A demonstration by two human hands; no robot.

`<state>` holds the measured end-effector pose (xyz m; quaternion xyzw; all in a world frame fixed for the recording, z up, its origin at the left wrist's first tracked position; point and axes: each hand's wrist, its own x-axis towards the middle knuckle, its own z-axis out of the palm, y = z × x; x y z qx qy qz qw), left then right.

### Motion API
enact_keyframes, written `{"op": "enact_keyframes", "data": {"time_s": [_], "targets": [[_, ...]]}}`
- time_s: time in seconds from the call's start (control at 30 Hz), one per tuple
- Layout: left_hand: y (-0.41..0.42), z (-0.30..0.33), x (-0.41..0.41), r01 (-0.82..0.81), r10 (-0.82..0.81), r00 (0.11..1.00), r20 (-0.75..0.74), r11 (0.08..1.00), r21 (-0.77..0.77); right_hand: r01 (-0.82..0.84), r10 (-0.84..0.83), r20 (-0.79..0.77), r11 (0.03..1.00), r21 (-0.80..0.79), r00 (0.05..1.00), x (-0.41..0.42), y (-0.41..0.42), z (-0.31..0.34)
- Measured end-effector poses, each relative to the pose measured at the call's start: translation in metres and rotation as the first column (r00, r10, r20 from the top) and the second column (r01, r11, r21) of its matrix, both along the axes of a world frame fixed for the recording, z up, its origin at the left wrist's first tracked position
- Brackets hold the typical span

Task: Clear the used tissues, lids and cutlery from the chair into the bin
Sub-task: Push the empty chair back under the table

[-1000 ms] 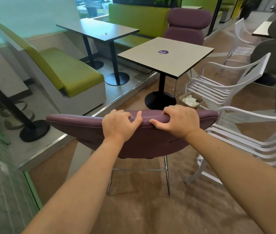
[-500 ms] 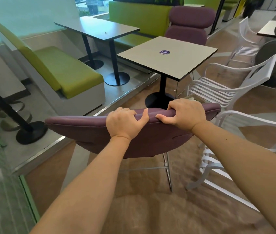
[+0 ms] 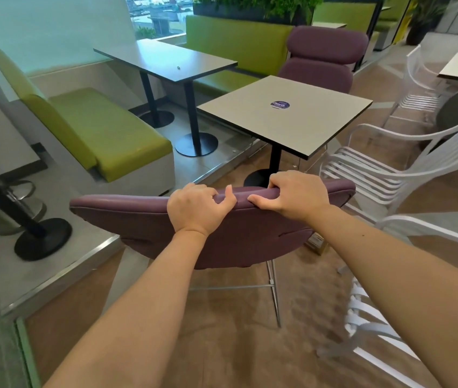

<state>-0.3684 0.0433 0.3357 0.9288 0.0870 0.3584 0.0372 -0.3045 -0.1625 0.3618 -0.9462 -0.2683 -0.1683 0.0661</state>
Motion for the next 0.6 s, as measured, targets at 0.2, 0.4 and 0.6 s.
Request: {"op": "enact_keyframes", "data": {"time_s": [0.2,0.4,0.6], "targets": [[0.044,0.0,0.056,0.02,-0.02,0.999,-0.03,1.0,0.013,0.028,-0.028,-0.011,1.0,0.014,1.0,0.046,0.04,0.001],[0.074,0.0,0.109,0.016,-0.016,0.999,-0.045,1.0,0.005,0.037,-0.037,-0.018,0.999,0.011,0.999,0.096,0.069,0.001],[0.101,0.001,0.154,0.027,-0.026,0.996,-0.086,1.0,0.014,0.052,-0.051,-0.016,0.998,0.021,0.999,0.136,0.096,0.002]]}}
